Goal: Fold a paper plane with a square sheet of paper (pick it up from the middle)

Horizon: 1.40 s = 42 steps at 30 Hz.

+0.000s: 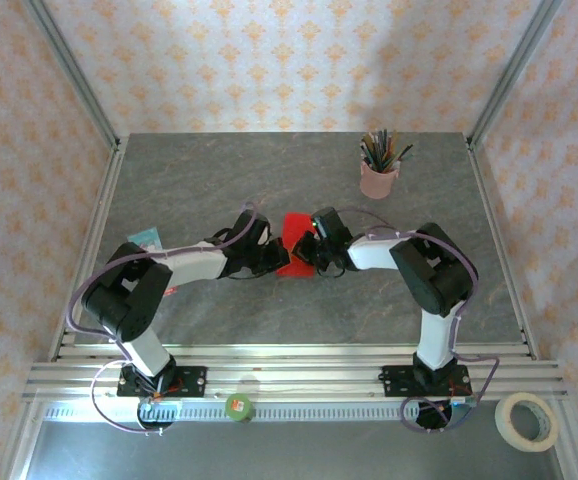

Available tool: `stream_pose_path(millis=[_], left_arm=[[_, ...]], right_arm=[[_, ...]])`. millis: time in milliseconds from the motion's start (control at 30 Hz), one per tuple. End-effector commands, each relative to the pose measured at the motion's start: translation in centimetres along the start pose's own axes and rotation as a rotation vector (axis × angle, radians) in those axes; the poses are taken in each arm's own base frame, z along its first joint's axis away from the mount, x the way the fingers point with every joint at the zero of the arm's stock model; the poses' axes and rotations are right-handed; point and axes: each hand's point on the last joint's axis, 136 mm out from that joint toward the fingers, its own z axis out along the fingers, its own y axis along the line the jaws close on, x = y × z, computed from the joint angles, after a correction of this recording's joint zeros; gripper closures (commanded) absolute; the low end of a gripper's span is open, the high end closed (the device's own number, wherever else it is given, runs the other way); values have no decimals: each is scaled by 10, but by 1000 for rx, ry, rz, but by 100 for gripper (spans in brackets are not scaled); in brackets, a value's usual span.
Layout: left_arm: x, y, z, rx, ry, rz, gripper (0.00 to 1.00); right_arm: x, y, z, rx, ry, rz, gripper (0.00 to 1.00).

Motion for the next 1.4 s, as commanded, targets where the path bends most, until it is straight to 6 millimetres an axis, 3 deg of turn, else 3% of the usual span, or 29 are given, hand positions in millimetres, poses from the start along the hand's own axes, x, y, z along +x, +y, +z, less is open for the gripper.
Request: stream_pose_path(millis=[0,133,600,867,1133,1367], left_arm=[[-2,-5,9,8,1,-22,96],[-1,5,17,-38,12,-21,97],[-5,7,31,-40,26,-21,97],[-1,28,34,-98,28,-37,97],[6,46,31,-107,47,-71,97],[17,65,19,-114,75,-122,97]], right_arm=[[20,-84,2,282,19,75,100],[20,-84,2,283,19,76,100],[21,-87,3,292,25,76,100],[22,-93,4,315,25,76,100],[27,-110,2,375,37,61,100],[32,-140,-5,497,49,13,100]])
